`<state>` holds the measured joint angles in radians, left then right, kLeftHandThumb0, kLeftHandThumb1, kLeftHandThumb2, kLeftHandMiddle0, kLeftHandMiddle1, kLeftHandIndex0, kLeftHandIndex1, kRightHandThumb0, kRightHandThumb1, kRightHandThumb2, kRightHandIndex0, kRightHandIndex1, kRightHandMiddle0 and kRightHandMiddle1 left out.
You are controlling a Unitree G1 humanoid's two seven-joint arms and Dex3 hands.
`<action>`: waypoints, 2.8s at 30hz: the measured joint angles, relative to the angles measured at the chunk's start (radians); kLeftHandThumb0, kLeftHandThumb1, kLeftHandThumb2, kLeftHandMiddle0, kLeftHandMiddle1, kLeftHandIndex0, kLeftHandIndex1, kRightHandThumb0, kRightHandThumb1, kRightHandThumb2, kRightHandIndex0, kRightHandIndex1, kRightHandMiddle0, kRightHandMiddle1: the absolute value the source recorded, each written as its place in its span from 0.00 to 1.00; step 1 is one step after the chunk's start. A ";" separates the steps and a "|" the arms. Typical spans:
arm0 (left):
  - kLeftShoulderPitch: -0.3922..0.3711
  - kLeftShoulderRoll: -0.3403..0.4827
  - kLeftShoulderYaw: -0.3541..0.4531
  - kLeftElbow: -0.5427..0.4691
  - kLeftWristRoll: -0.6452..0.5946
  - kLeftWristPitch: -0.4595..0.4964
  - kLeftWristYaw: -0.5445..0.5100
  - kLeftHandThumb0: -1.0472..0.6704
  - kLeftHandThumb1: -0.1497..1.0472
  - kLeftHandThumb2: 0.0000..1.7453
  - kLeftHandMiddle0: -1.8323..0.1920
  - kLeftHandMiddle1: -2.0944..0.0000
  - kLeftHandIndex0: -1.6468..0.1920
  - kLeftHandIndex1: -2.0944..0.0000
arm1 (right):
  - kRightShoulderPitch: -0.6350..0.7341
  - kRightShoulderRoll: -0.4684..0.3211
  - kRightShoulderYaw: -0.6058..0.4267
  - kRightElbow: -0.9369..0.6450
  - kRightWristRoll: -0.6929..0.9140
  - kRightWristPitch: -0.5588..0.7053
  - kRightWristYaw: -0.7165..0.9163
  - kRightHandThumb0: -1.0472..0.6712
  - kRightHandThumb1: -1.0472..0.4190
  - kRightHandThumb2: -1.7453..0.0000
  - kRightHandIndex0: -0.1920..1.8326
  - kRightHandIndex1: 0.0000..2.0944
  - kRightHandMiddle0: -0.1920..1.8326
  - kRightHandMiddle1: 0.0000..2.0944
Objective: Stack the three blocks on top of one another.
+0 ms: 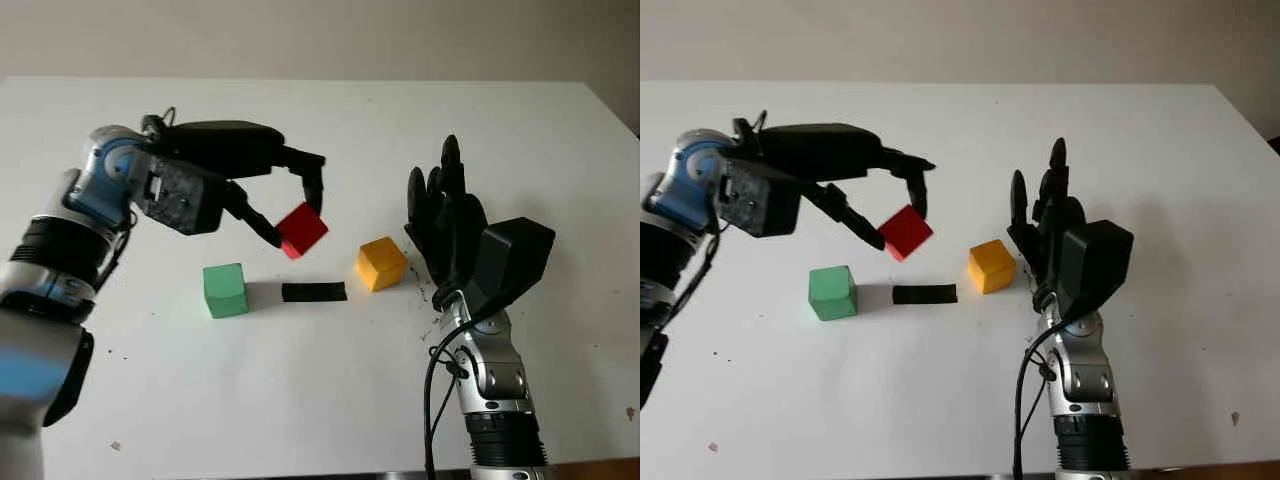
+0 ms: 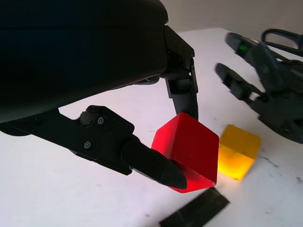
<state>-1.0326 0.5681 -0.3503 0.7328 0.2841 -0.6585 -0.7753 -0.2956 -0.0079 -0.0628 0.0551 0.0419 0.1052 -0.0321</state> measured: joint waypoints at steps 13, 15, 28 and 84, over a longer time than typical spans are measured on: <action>0.028 -0.071 -0.025 0.070 0.042 -0.053 -0.005 0.35 0.98 0.03 0.82 0.97 0.70 0.32 | 0.000 0.003 0.009 -0.019 -0.006 0.011 -0.014 0.30 0.00 0.66 0.00 0.02 0.01 0.03; 0.028 -0.077 -0.025 0.087 0.045 -0.060 -0.005 0.36 0.97 0.03 0.82 0.97 0.70 0.32 | 0.000 0.003 0.009 -0.019 -0.008 0.011 -0.019 0.30 0.00 0.66 0.01 0.03 0.01 0.03; 0.028 -0.094 -0.033 0.152 0.101 -0.072 0.032 0.38 0.97 0.03 0.84 0.98 0.71 0.31 | 0.001 0.003 0.006 -0.026 -0.003 0.011 -0.020 0.30 0.00 0.66 0.00 0.02 0.01 0.03; 0.028 -0.005 0.046 0.121 0.002 0.048 -0.014 0.16 0.84 0.03 1.00 1.00 0.95 0.98 | 0.008 0.001 0.008 -0.029 -0.003 0.015 -0.003 0.29 0.00 0.66 0.00 0.02 0.01 0.03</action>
<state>-1.0043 0.5630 -0.3046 0.8540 0.2866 -0.6108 -0.7890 -0.2878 -0.0073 -0.0547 0.0265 0.0388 0.1198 -0.0355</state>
